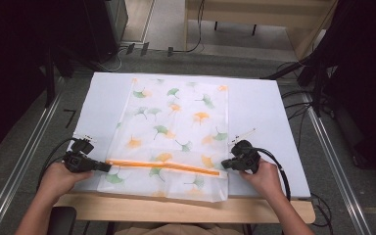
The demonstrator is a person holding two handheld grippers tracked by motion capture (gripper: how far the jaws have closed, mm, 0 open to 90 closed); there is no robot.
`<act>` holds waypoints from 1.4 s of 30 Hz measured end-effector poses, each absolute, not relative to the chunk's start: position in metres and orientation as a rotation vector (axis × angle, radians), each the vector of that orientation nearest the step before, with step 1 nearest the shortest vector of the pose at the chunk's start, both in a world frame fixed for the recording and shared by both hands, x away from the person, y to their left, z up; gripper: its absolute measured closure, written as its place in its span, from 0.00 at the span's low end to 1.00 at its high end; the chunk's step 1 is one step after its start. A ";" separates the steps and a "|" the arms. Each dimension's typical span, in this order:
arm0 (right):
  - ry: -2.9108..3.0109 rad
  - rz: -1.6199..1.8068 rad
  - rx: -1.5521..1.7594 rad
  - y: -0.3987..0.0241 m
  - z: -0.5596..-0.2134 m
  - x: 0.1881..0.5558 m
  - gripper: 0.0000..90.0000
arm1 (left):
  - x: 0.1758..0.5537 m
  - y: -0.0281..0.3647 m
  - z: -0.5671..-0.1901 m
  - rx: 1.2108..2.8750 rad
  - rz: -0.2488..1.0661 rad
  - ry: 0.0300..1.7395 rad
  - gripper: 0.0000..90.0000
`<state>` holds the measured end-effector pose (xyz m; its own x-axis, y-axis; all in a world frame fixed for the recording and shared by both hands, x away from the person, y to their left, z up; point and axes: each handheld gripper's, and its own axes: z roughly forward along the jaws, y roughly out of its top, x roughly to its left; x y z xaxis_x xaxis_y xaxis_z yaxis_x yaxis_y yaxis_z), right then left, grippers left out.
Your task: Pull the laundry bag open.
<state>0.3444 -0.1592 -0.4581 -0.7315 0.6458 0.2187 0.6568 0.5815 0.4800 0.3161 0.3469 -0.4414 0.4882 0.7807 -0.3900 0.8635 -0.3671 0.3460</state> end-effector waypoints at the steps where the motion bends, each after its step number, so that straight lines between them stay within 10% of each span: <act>1: -2.792 -0.860 -1.152 -0.160 -0.457 0.345 0.99 | 0.316 0.347 -0.442 2.227 -0.214 1.357 1.00; 9: -2.745 -0.940 -1.334 -0.167 -0.459 0.358 0.64 | 0.316 0.346 -0.442 2.221 -0.209 1.360 1.00; 13: -2.798 -0.927 -1.377 -0.156 -0.460 0.360 0.66 | 0.316 0.347 -0.442 2.218 -0.208 1.358 1.00; 19: -2.859 -0.912 -1.388 -0.149 -0.460 0.357 1.00 | 0.317 0.347 -0.442 2.209 -0.205 1.362 1.00; 34: -2.806 -0.937 -1.451 -0.163 -0.458 0.381 1.00 | 0.315 0.335 -0.444 2.200 -0.247 1.316 0.99; 42: -2.788 -1.019 -1.413 -0.170 -0.453 0.378 0.89 | 0.312 0.340 -0.435 2.138 -0.182 1.268 0.64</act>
